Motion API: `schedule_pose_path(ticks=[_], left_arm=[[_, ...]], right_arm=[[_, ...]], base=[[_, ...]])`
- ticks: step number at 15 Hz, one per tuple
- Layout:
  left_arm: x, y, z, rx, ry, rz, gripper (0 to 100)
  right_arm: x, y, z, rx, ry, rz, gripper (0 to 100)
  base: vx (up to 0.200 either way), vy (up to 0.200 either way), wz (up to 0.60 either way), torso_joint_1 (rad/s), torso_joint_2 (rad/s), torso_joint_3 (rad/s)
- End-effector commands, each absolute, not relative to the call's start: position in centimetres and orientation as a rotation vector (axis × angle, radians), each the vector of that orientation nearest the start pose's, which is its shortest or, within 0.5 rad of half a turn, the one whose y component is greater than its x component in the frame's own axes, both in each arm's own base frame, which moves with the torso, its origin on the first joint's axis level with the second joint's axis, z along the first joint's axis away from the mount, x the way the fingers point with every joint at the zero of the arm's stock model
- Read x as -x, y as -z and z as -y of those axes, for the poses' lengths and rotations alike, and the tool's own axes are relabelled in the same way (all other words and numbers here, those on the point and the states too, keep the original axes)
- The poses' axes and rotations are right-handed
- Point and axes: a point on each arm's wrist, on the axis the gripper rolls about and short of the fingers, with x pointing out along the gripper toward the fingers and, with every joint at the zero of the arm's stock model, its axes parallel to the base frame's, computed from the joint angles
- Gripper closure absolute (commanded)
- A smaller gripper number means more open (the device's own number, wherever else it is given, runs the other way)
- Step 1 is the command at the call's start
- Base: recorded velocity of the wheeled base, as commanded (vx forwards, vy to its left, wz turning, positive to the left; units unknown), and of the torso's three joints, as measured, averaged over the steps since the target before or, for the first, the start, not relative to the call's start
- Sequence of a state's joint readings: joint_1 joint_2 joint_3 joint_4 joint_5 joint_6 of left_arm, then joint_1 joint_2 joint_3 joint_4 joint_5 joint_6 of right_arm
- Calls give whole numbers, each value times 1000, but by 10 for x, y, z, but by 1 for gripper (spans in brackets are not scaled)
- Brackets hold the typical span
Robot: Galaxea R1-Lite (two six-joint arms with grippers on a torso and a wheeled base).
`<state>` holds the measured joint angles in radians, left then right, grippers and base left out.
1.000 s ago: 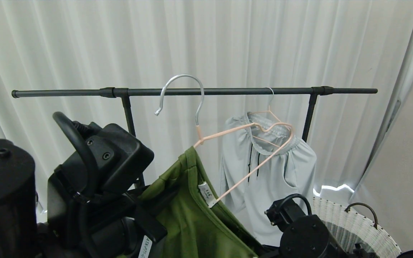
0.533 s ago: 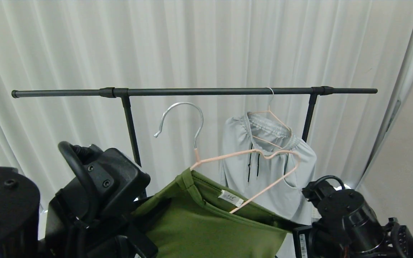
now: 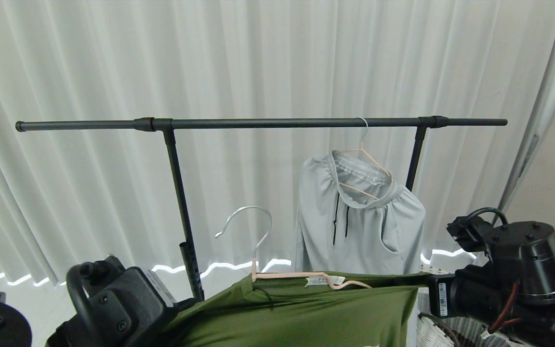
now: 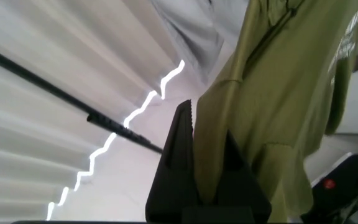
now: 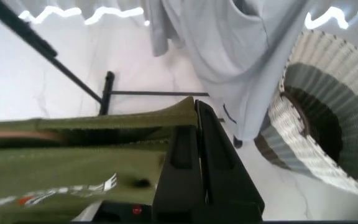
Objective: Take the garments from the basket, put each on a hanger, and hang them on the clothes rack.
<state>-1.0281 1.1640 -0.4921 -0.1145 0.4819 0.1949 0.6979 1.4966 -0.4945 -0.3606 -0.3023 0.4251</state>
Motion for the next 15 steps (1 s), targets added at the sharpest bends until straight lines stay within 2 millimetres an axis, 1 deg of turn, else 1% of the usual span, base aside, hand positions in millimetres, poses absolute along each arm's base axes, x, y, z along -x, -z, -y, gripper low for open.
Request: schedule_pose_path(ticks=[1, 3, 5, 7, 8, 11, 13, 15], left_arm=[[-85, -164, 119, -600, 565, -387, 100], [-91, -158, 118, -615, 531, -419, 100], [-94, -158, 118, -626, 495, -425, 100], [-94, -159, 119, -618, 494, -420, 100], [-94, -160, 118, -612, 494, -417, 100], [-96, -165, 123, -554, 502, -355, 100], [-96, -166, 124, -532, 535, -337, 100], [-93, -166, 124, -530, 578, -334, 100]], right_arm=[[-162, -147, -128, -107, -305, -577, 100], [-156, -156, -124, -95, -362, -553, 100], [-142, -164, -117, -55, -427, -562, 100], [-126, -169, -113, -31, -511, -572, 100], [-119, -170, -114, -17, -543, -578, 0], [-106, -173, -118, 44, -637, -551, 0], [-105, -174, -120, 99, -678, -530, 0], [-103, -178, -120, 170, -781, -495, 0]], base=[[0, 0, 0, 0, 0, 0], [0, 0, 0, 0, 0, 0], [0, 0, 0, 0, 0, 0], [0, 0, 0, 0, 0, 0], [0, 0, 0, 0, 0, 0], [0, 0, 0, 0, 0, 0], [0, 0, 0, 0, 0, 0], [0, 0, 0, 0, 0, 0]])
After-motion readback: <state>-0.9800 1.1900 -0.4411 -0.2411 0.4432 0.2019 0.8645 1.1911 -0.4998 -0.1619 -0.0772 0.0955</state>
